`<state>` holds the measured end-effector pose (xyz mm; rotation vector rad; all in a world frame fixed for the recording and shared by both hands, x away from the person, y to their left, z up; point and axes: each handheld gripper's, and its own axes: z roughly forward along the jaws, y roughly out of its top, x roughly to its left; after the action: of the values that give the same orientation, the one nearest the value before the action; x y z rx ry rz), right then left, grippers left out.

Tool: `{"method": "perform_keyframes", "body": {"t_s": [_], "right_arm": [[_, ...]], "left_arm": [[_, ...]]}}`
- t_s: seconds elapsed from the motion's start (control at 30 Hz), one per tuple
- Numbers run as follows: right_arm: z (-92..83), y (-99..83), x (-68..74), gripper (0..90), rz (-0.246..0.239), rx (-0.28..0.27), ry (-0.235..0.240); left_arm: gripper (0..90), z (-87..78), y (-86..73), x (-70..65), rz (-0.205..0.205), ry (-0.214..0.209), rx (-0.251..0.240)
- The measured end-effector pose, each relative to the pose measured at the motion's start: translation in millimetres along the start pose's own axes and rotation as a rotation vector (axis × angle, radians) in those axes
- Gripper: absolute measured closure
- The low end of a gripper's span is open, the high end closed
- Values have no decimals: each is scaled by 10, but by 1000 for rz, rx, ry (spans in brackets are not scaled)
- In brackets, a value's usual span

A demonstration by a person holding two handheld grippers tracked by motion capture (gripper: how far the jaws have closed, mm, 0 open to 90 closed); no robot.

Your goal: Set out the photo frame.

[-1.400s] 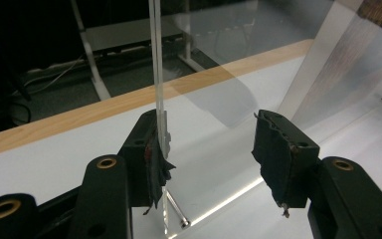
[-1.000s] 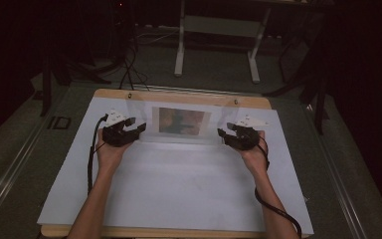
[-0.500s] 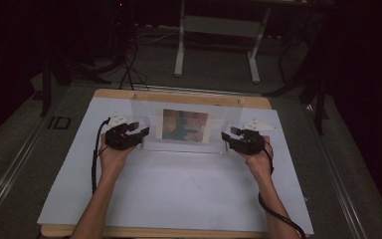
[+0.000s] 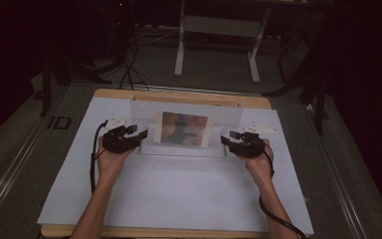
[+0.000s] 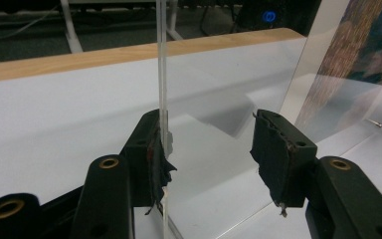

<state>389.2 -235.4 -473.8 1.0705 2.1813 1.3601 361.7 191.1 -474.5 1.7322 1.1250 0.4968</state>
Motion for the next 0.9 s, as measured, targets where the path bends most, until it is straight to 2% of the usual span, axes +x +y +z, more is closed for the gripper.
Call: {"method": "perform_keyframes", "body": {"t_s": [0.2, 0.3, 0.67, 0.9], "right_arm": [[6, 2, 11, 503, 2, 8, 7], [20, -21, -6, 507, -1, -10, 16], [14, -71, -30, 519, -9, -33, 39], [10, -66, -23, 513, -13, -26, 33]], "left_arm": [[485, 0, -27, 25, -19, -10, -6], [484, 8, -46, 31, -34, -14, -12], [490, -21, -88, 28, -35, -20, -20], [485, -13, -95, 59, -44, -35, -23]]}}
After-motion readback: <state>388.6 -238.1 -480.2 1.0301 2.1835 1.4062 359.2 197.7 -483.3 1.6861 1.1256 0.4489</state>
